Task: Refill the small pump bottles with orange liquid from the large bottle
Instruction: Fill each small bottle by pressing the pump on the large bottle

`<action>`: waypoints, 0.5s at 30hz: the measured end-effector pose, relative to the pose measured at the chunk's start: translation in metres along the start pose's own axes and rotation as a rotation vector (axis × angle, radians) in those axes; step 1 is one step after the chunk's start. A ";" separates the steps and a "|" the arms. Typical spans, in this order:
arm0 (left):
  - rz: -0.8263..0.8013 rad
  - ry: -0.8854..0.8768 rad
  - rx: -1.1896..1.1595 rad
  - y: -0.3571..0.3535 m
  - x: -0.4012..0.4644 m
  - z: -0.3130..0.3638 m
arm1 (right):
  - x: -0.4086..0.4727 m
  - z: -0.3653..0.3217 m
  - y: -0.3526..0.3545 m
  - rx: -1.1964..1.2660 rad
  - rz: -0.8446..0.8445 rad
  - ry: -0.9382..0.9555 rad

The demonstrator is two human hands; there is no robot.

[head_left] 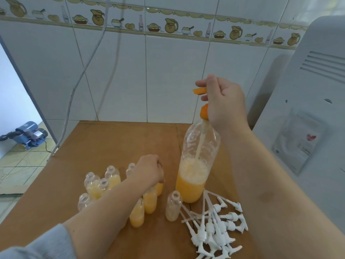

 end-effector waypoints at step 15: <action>0.133 -0.401 -0.255 -0.027 -0.109 0.021 | 0.001 0.000 -0.002 0.028 0.006 0.006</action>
Point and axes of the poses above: each hand's wrist, its own x-axis towards the middle knuckle, its own y-axis out of the back of the hand, z = x × y, the point moved 5 cm from there along x, towards the middle knuckle
